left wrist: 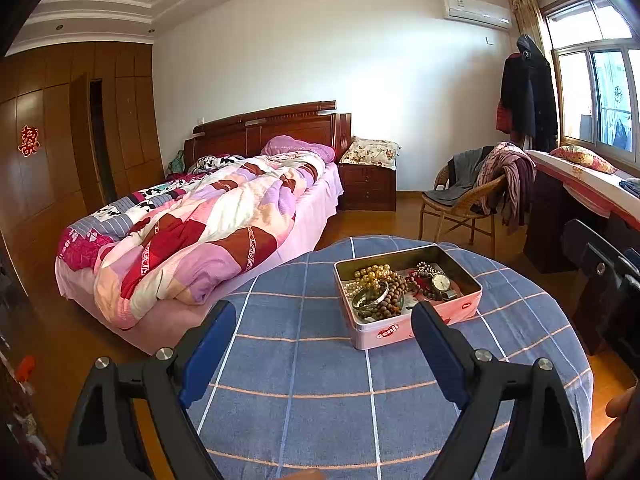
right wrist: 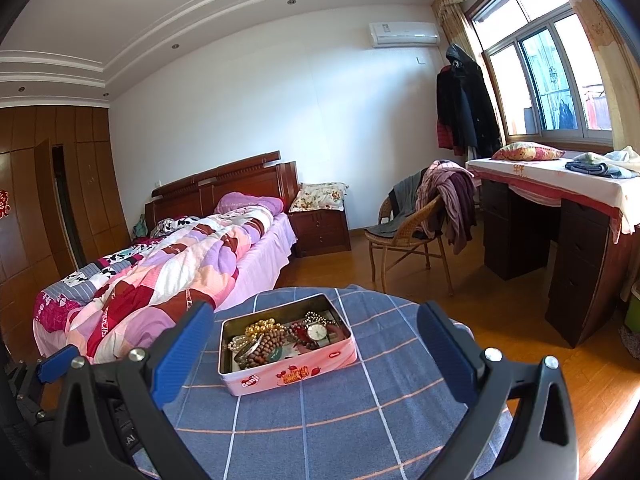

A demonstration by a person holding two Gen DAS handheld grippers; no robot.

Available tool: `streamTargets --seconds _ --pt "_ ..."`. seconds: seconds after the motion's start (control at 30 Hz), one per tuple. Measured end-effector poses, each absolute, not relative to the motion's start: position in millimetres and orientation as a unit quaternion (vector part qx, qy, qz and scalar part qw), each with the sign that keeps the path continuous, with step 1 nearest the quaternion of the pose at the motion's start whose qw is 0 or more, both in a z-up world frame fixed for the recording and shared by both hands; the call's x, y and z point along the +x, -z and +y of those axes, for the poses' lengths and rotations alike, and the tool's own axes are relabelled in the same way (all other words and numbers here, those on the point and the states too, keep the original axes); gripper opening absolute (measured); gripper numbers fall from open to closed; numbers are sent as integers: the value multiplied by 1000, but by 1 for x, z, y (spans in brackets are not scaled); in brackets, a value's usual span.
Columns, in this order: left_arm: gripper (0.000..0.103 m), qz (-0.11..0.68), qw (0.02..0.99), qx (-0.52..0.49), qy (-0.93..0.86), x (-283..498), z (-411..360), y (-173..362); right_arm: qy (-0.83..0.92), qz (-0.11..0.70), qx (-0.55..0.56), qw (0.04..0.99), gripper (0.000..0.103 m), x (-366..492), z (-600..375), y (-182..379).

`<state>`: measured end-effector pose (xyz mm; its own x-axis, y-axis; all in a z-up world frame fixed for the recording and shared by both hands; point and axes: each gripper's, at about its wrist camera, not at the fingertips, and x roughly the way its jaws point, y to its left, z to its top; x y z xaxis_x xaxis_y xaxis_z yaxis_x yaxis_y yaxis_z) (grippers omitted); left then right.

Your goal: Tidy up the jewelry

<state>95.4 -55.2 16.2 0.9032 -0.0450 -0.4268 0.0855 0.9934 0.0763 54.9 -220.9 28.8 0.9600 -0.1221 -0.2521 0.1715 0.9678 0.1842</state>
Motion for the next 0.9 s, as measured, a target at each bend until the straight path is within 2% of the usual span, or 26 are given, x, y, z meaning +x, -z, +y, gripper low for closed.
streamTargets --seconds 0.9 --pt "90 222 974 41 36 110 -53 -7 96 164 104 976 103 74 -227 -21"
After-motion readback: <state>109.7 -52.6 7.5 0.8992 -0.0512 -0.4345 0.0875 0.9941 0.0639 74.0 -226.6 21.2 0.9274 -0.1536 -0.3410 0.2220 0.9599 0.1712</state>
